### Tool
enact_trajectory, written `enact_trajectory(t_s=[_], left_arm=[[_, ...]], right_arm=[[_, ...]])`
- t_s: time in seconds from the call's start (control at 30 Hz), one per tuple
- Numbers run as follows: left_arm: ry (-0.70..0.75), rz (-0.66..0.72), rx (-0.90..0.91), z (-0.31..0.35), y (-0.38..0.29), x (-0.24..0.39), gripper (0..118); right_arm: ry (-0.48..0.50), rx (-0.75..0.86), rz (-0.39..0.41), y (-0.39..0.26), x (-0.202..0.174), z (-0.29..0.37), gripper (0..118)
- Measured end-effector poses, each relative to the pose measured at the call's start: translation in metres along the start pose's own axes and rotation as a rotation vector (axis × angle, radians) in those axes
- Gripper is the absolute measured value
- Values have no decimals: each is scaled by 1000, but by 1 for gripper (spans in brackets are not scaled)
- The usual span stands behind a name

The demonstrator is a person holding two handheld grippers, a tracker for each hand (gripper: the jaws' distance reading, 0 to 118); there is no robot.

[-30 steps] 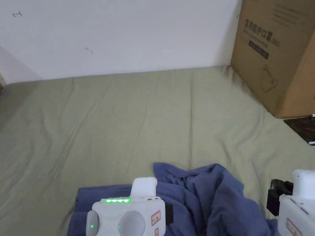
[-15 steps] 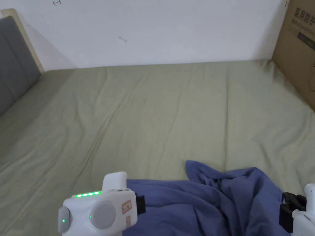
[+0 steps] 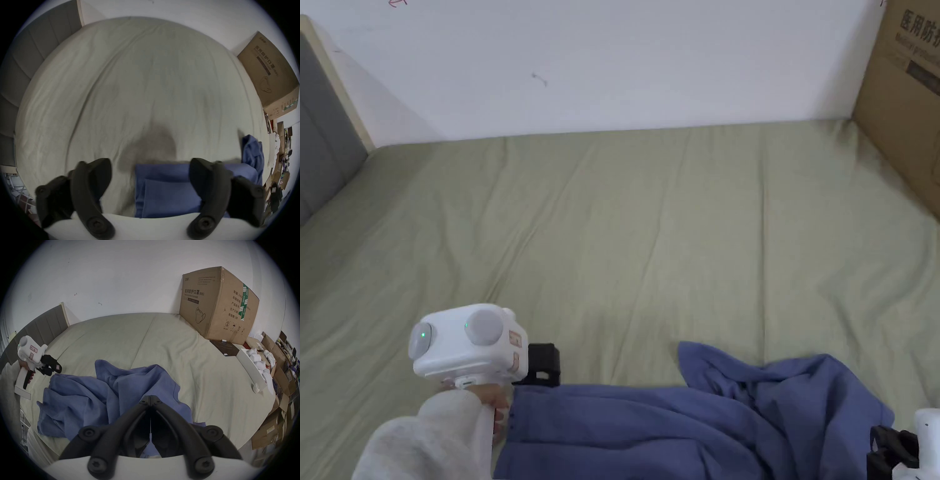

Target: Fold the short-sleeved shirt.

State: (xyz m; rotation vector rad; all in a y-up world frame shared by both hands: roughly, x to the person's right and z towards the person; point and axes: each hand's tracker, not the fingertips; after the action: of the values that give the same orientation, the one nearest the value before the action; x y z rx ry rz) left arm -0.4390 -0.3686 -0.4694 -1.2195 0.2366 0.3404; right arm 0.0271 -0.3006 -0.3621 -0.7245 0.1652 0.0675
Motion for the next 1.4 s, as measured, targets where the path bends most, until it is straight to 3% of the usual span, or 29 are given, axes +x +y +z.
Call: enact_trajectory(t_s=[0.03, 0.07, 0.13, 0.23, 0.47, 0.5, 0.63, 0.7, 0.87, 1.0, 1.03, 1.1, 1.17, 1.2, 1.23, 1.27, 1.3, 1.4], left_arm=[[8, 7, -6, -6, -3, 0, 70], [56, 15, -28, -12, -7, 1, 50], [76, -34, 29, -8, -15, 8, 42], [122, -92, 32, -3, -17, 14, 3], [82, -92, 67, 29, -21, 20, 3], [68, -86, 91, 37, -21, 20, 3], [42, -71, 164, 73, -28, 25, 3], [32, -93, 196, 88, -35, 27, 3], [27, -102, 230, 105, -45, 27, 3], [25, -92, 227, 103, -44, 22, 3], [26, -90, 224, 102, -45, 22, 3], [33, -88, 213, 96, -43, 19, 3], [34, -91, 209, 93, -44, 18, 3], [39, -89, 203, 91, -43, 18, 3], [41, -88, 204, 90, -43, 18, 3], [42, -90, 202, 89, -41, 17, 3], [43, -90, 198, 90, -40, 17, 3], [47, -88, 216, 100, -34, 14, 3]], right_arm=[[-3, -5, 0, 0, 0, -1, 0], [-7, -9, 0, -1, 1, -1, 0], [-9, -17, 3, -1, 3, -3, 0], [-13, -29, 0, -1, 6, -7, 0], [82, -27, -6, 32, 20, -21, 0], [116, -43, 11, 44, 23, -26, 5], [171, -61, 47, 91, 28, -61, 93], [180, -125, 127, 113, 21, -89, 94], [164, -291, 259, 126, -4, -163, 94], [71, -435, 206, 114, 8, -221, 94], [60, -465, 184, 112, 12, -229, 86], [70, -487, 131, 103, 24, -238, 55], [108, -481, 33, 100, 32, -240, 43], [93, -474, 41, 102, 32, -237, 30], [69, -468, 49, 103, 30, -236, 8], [17, -445, 83, 105, 30, -235, 8], [65, -459, 62, 106, 31, -233, 8], [79, -440, 37, 116, 37, -220, 7]])
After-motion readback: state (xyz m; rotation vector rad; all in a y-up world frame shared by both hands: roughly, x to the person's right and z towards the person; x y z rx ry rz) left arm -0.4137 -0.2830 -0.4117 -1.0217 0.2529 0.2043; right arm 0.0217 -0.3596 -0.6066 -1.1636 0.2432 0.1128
